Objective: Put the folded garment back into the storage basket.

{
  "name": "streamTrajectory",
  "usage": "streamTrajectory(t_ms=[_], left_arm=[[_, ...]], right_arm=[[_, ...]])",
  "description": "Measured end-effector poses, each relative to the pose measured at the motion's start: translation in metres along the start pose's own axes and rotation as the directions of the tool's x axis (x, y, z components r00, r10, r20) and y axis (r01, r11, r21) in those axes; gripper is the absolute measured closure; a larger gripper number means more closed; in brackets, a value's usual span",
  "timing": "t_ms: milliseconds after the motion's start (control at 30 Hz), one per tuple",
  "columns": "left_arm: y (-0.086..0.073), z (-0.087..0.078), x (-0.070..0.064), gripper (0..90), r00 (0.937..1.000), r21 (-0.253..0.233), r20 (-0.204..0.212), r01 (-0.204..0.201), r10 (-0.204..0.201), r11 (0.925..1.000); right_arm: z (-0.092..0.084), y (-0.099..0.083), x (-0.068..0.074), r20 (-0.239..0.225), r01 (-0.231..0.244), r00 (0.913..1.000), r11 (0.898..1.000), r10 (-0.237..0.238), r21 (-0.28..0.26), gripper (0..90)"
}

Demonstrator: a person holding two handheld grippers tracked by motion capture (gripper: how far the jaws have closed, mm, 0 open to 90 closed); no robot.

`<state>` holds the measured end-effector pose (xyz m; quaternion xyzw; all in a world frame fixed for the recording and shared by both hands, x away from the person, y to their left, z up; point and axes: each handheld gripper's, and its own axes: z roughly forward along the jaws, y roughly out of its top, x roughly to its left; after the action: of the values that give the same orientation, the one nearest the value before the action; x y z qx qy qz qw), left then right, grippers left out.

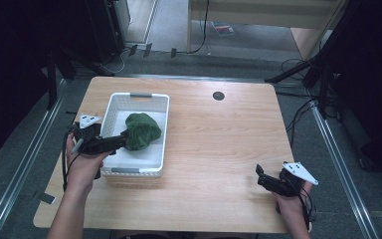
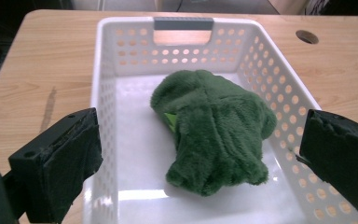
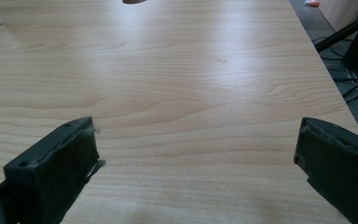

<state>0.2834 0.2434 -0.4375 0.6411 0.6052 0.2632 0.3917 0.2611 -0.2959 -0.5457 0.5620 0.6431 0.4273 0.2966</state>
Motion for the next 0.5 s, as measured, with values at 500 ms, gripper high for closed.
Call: streamTrajectory(t_ms=[500], left_arm=[[-0.018,-0.029,0.037,0.0,0.9963,-0.084,-0.036,0.074,-0.078,0.9937]], right_arm=[[0.0,0.0,0.0,0.004,0.001,1.0,1.0,-0.001,0.003,0.0]])
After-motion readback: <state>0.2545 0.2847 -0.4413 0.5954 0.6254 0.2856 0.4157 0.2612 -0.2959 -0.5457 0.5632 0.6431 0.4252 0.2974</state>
